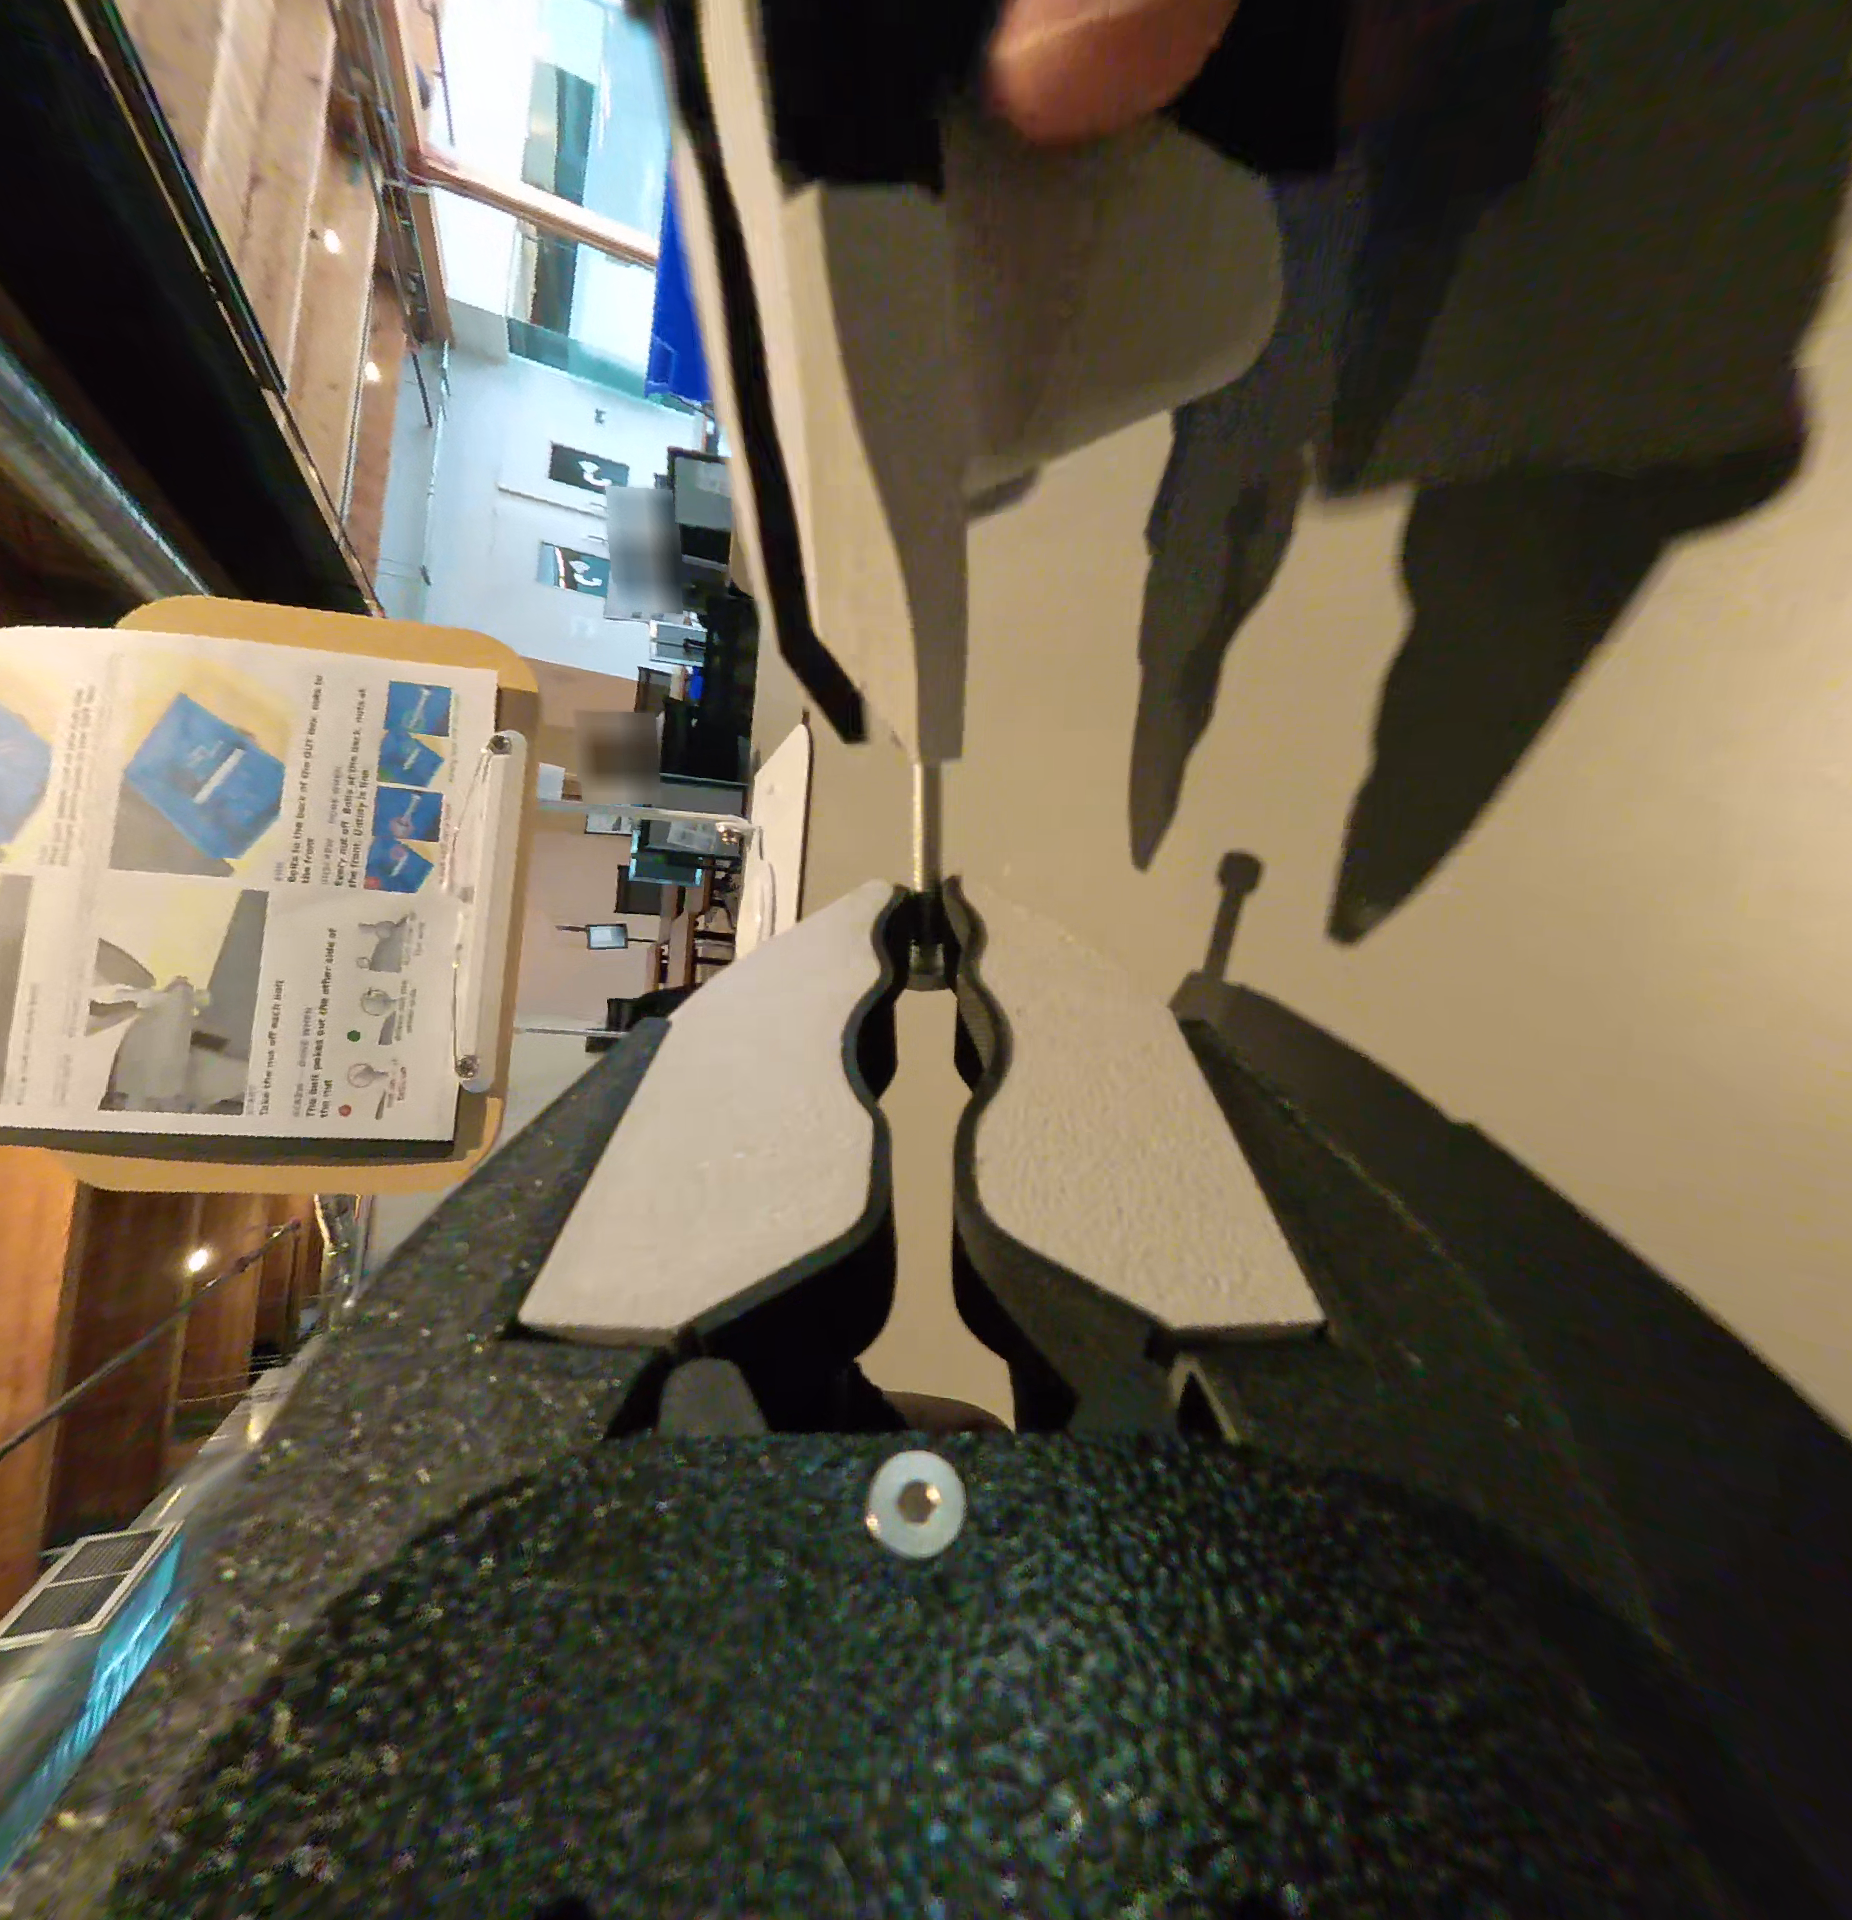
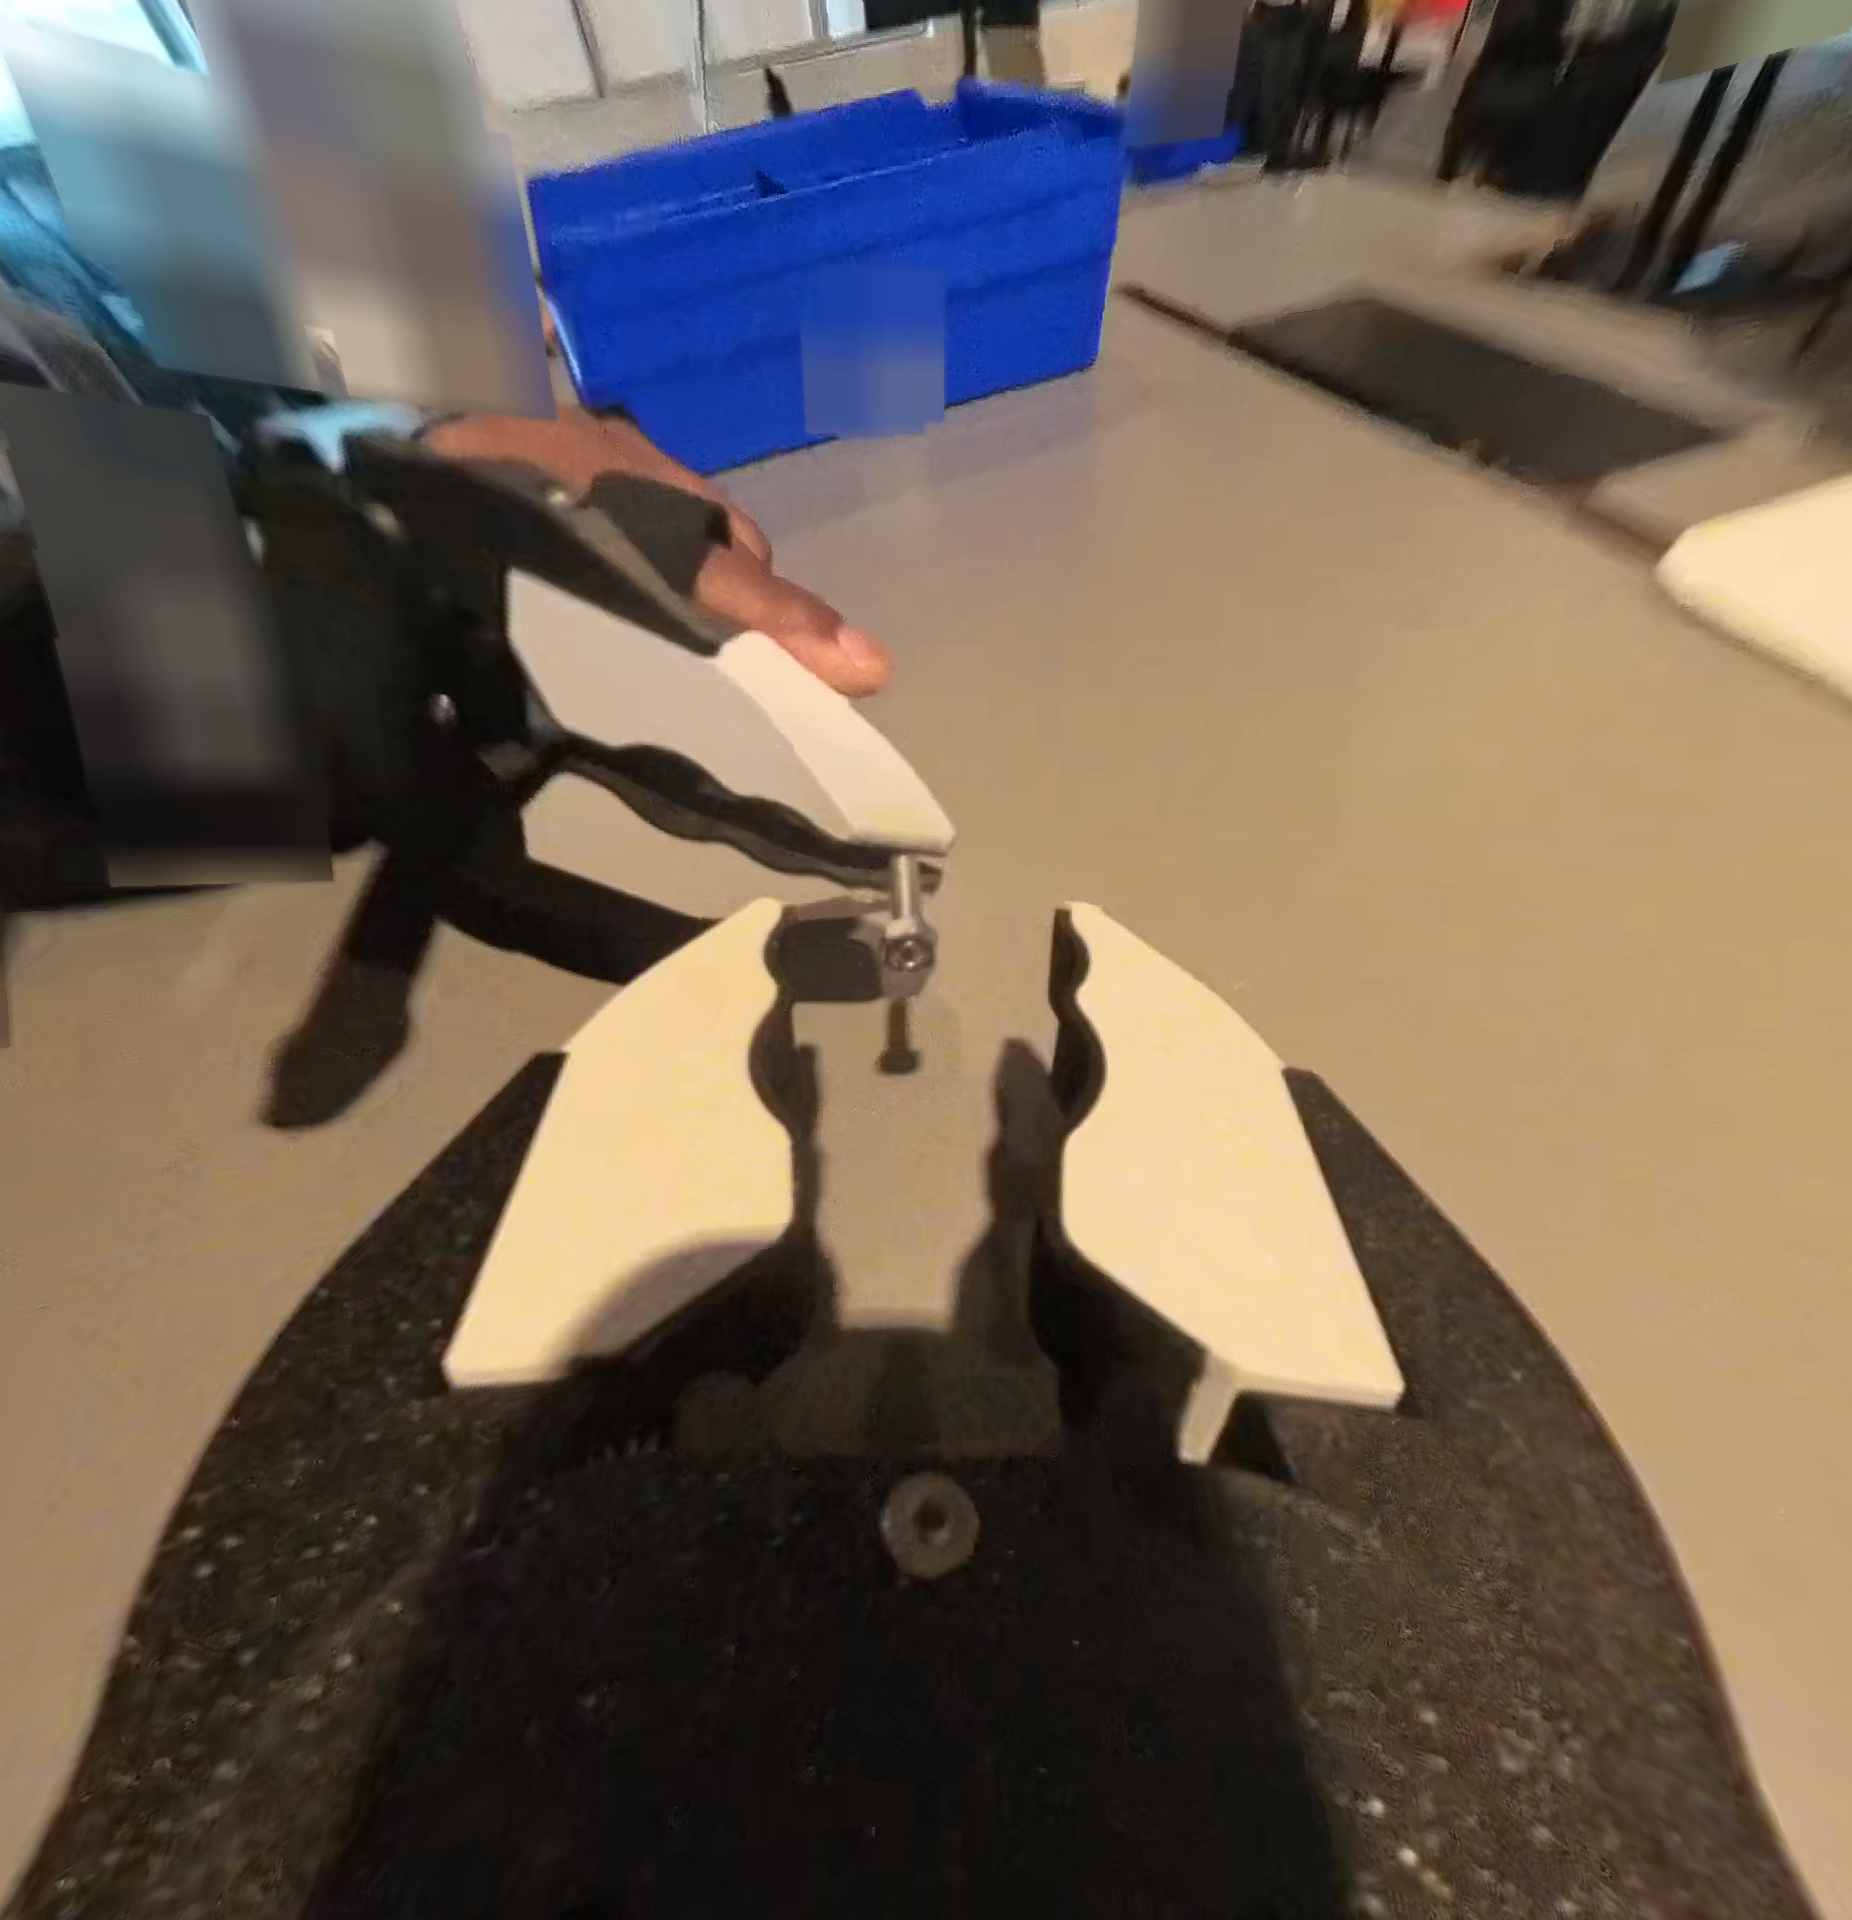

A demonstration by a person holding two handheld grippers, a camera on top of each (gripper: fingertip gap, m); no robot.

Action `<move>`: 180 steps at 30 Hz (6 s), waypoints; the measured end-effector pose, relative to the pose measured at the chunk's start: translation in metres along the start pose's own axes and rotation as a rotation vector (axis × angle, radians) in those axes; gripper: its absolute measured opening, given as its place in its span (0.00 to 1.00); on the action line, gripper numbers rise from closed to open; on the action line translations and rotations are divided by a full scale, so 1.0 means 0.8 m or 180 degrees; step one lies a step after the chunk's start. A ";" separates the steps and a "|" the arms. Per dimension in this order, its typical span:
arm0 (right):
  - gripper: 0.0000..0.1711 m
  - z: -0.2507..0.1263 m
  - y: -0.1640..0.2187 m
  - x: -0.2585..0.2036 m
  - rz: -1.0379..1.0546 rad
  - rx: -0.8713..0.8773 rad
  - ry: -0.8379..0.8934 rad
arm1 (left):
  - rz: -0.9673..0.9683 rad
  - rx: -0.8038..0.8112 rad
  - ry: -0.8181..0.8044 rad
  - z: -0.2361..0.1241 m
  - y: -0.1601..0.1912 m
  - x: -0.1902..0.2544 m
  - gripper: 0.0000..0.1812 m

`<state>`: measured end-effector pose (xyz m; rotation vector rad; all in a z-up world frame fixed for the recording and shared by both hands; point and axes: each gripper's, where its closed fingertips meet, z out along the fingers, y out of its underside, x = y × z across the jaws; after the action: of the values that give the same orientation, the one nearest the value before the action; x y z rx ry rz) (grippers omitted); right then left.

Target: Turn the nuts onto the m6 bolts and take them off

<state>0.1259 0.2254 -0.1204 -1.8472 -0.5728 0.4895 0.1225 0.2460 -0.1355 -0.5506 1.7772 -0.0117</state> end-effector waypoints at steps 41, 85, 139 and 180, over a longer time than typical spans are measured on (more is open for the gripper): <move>0.05 -0.006 0.017 -0.010 -0.0330 -0.0209 0.0392 | -0.0437 0.0357 0.0076 -0.005 -0.019 0.000 0.03; 0.19 0.005 -0.032 0.124 -0.1303 0.0587 0.0138 | -0.0581 0.0058 -0.0441 0.108 0.041 -0.062 0.03; 0.23 0.019 -0.029 0.134 0.0371 0.0143 -0.0255 | -0.0183 -0.0094 -0.0666 0.103 0.054 -0.079 0.03; 0.06 0.028 -0.001 0.131 0.0429 -0.0687 0.0122 | 0.0067 -0.0255 -0.0390 0.113 0.055 -0.058 0.03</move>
<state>0.1965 0.3050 -0.1332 -2.1065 -0.4927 0.4958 0.1980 0.3271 -0.1317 -0.5781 1.6693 0.1060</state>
